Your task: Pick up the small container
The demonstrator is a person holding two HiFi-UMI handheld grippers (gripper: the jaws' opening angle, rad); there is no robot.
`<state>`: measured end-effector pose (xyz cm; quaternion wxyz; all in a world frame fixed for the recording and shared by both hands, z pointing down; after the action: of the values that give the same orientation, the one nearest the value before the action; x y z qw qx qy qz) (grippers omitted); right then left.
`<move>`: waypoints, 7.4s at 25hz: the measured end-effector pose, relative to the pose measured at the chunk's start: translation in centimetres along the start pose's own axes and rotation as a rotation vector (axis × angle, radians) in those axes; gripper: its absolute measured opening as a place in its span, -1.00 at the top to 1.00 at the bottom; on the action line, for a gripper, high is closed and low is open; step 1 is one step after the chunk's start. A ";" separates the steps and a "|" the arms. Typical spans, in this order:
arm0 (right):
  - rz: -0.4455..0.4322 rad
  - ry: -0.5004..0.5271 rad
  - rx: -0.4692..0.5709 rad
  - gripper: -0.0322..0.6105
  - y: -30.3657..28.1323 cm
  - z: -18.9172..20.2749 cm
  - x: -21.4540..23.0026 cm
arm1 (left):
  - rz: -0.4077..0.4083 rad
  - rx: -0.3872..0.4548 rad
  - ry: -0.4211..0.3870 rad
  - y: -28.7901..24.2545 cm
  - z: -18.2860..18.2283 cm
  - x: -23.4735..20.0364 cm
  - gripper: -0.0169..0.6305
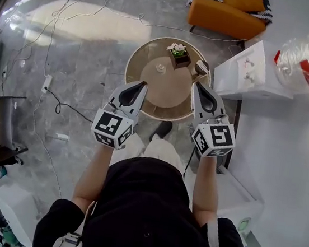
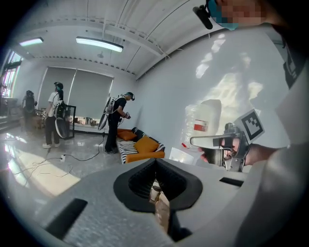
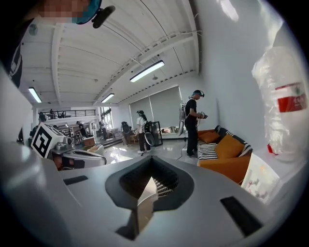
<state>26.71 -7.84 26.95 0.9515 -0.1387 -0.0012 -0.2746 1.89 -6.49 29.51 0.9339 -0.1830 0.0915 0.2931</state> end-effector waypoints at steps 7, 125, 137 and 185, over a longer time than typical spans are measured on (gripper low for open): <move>-0.056 -0.031 -0.032 0.89 -3.3 3.4 0.2 | -0.033 -0.026 0.035 -1.6 3.3 -1.9 0.89; 0.129 -0.091 -0.225 0.89 -7.2 17.2 3.2 | 0.064 -0.300 -0.169 -21.9 23.2 -9.3 -0.12; 0.108 -0.058 -0.109 0.89 -0.8 9.9 0.6 | 0.030 -0.191 -0.117 -11.9 10.9 -2.6 -0.12; 0.146 0.128 0.002 0.89 3.4 -5.7 -29.7 | 0.196 -0.116 -0.196 20.7 -4.0 -7.7 -0.12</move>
<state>2.88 8.94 18.19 0.9672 -0.1199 0.0693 -0.2128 -16.60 3.72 22.05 0.8932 -0.1975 0.0002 0.4040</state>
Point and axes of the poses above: the fingertips, and each gripper's own axes: y backward along the fingers, x to its right, z out of its underside, the point moved 10 cm from there along y, backward along the fingers, and after that the axes turned 5 degrees about y, right-handed, at the moved point
